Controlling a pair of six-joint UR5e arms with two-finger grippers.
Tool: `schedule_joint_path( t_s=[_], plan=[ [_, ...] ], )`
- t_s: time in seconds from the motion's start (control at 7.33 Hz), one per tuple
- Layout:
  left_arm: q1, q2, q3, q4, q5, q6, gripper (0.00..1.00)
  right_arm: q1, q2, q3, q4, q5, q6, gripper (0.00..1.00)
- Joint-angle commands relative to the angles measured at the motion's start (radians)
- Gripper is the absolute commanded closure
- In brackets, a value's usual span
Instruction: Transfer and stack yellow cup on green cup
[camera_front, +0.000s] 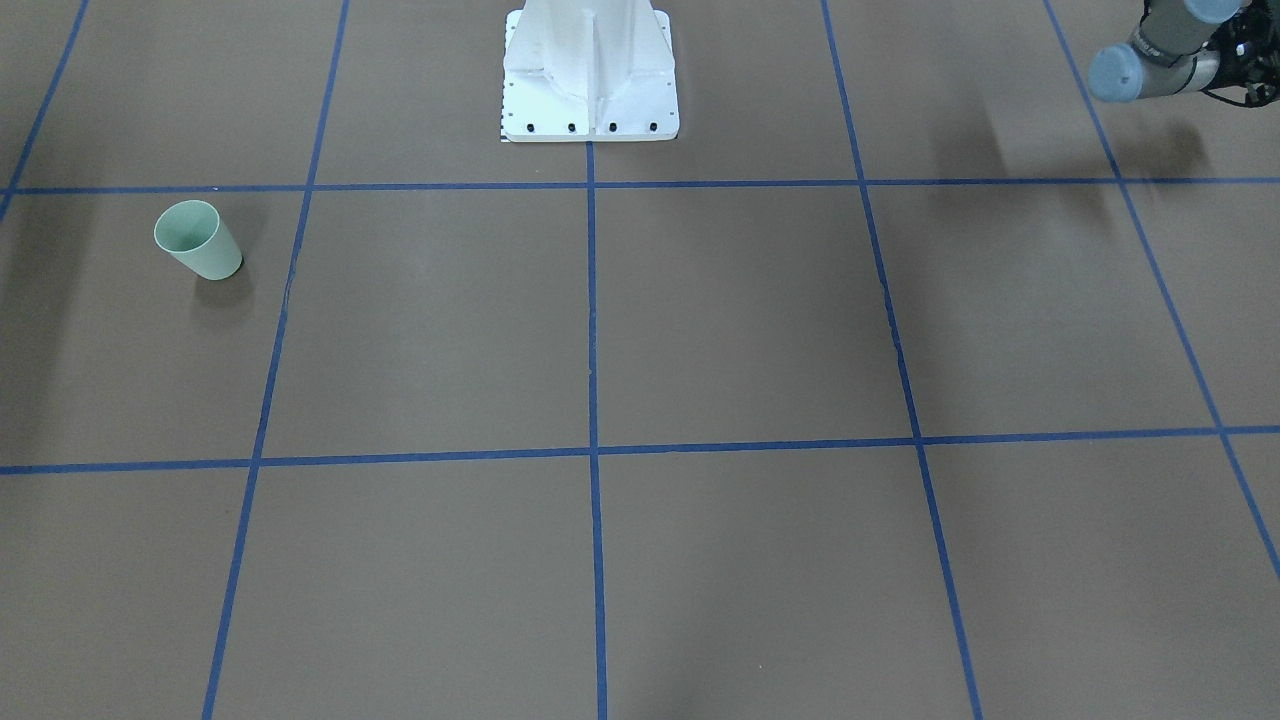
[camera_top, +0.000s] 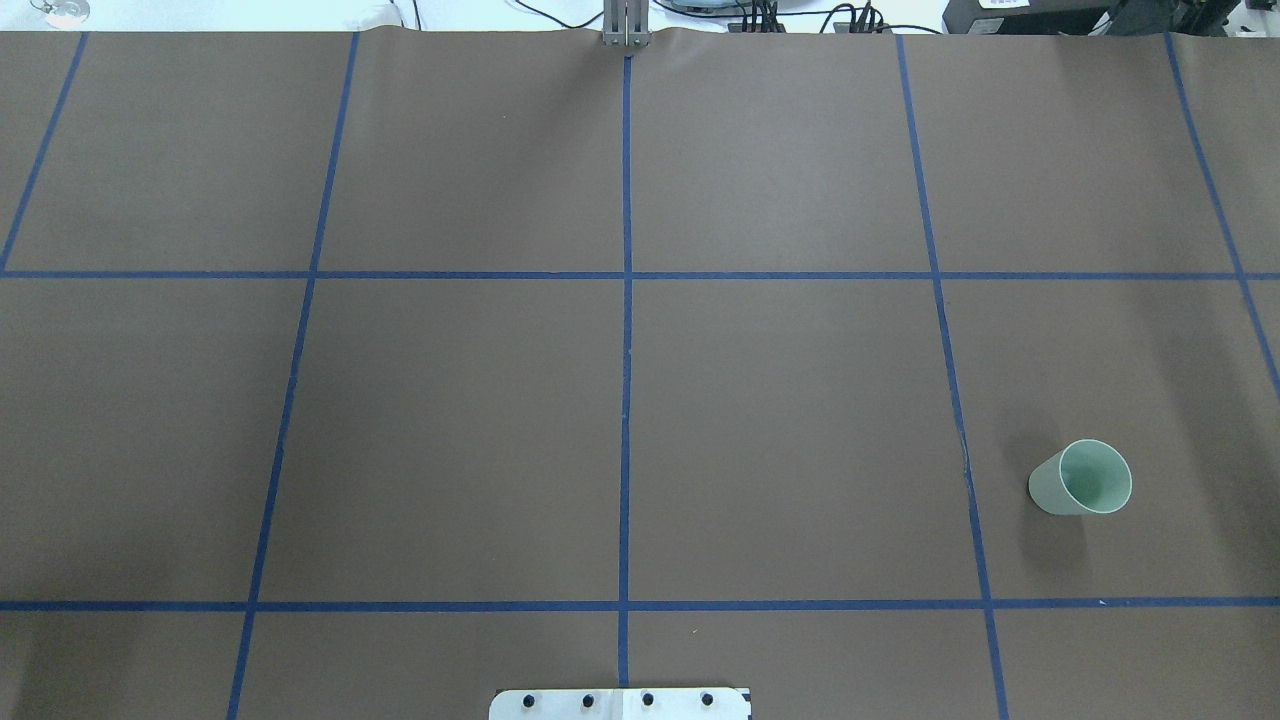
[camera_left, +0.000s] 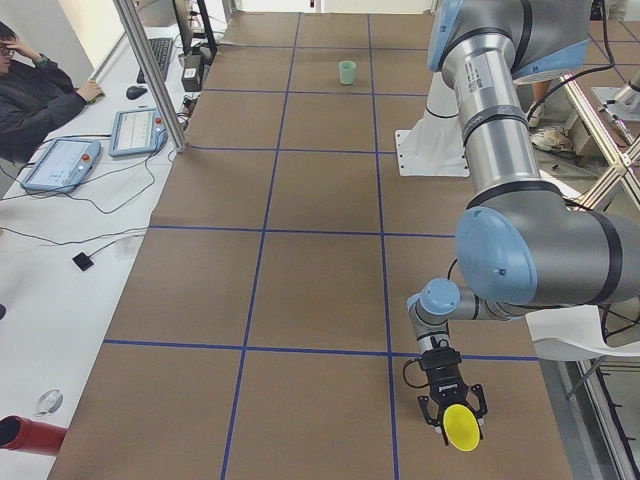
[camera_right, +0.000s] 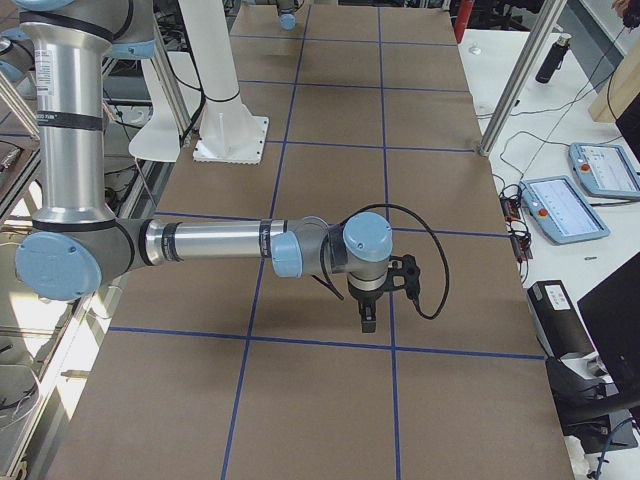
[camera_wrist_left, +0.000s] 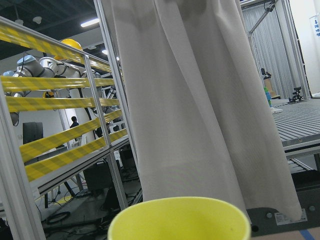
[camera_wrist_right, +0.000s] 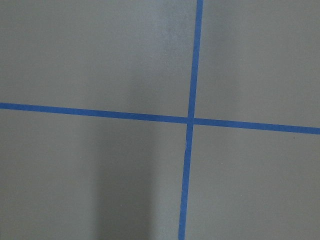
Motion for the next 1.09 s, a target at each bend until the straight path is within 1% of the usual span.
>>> schedule_joint_path(
  t_s=[0.0, 0.14, 0.27, 0.41, 0.55, 0.68, 0.82, 0.95],
  plan=[
    [-0.128, 0.055, -0.058, 0.002, 0.019, 0.244, 1.0, 0.0, 0.0, -0.001, -0.001, 0.0, 0.0, 0.01],
    [-0.229, 0.049, -0.105, 0.002, 0.118, 0.375, 1.0, -0.002, 0.002, -0.005, -0.001, -0.001, 0.0, 0.01],
    [-0.348, 0.018, -0.141, 0.008, 0.215, 0.507, 1.0, -0.002, 0.011, -0.014, -0.001, -0.001, 0.0, 0.01],
    [-0.482, -0.027, -0.15, 0.01, 0.31, 0.64, 1.0, -0.002, 0.015, -0.027, -0.001, -0.003, 0.0, 0.01],
    [-0.676, -0.119, -0.155, 0.01, 0.428, 0.808, 1.0, -0.003, 0.015, -0.031, 0.0, -0.001, 0.0, 0.01],
    [-0.874, -0.257, -0.152, 0.01, 0.567, 1.029, 1.0, -0.003, 0.015, -0.031, 0.0, -0.001, 0.0, 0.01],
    [-0.983, -0.343, -0.141, 0.004, 0.608, 1.218, 1.0, -0.003, 0.015, -0.031, 0.0, -0.001, -0.002, 0.01],
    [-0.994, -0.388, -0.138, -0.002, 0.61, 1.292, 1.0, -0.005, 0.017, -0.03, 0.0, -0.001, -0.002, 0.01]
  ],
)
